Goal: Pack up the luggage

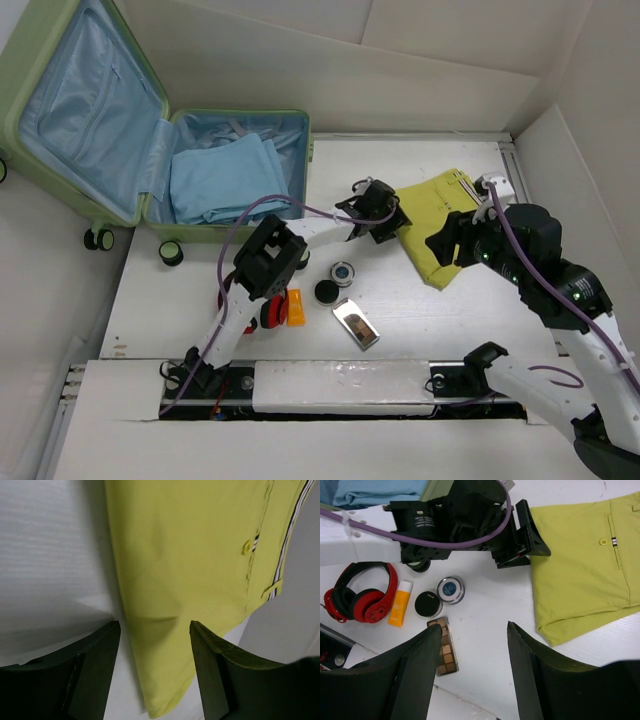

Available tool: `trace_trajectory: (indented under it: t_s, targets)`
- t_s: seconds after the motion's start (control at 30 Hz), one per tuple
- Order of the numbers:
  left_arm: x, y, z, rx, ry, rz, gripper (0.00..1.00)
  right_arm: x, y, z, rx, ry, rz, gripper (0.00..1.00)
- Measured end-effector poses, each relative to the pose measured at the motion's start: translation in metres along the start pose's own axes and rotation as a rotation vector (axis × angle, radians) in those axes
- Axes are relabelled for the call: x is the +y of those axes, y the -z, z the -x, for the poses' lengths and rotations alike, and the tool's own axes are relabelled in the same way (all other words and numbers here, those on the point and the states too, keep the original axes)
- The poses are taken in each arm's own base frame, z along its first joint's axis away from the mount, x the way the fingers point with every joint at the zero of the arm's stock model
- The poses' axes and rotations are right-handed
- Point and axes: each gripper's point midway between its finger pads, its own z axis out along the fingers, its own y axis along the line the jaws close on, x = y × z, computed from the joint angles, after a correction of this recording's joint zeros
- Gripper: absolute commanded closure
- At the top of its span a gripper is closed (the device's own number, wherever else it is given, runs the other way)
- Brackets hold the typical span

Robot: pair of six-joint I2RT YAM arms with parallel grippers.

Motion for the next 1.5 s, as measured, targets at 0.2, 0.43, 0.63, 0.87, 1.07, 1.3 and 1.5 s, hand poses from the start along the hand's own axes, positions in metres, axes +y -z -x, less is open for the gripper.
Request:
trace_trajectory:
  t_s: [0.2,0.43,0.63,0.87,1.07,1.3,1.5]
  targets:
    - [-0.022,-0.023,0.004,-0.038,0.053,-0.029,0.48,-0.001,0.002,0.0,-0.005,0.0,-0.007,0.39]
    - [-0.021,-0.037,-0.006,-0.039,0.08,-0.018,1.0,-0.002,0.002,0.0,-0.003,0.0,-0.011,0.39]
    - [-0.031,-0.037,0.007,-0.05,0.004,-0.016,1.0,-0.003,0.003,0.006,-0.014,0.0,-0.02,0.39]
    - [-0.029,-0.015,0.077,-0.085,-0.124,-0.02,1.0,-0.003,0.004,0.013,-0.029,-0.001,-0.03,0.39]
    - [-0.022,0.071,0.219,-0.2,-0.144,-0.055,1.0,-0.004,-0.003,0.012,-0.01,0.0,-0.035,0.39]
    - [0.062,0.247,0.396,-0.498,-0.032,-0.021,1.0,-0.003,-0.013,0.01,0.014,0.008,-0.037,0.39]
    - [0.156,0.321,0.418,-0.59,0.095,0.064,1.0,-0.002,-0.016,0.009,0.022,0.01,-0.029,0.39]
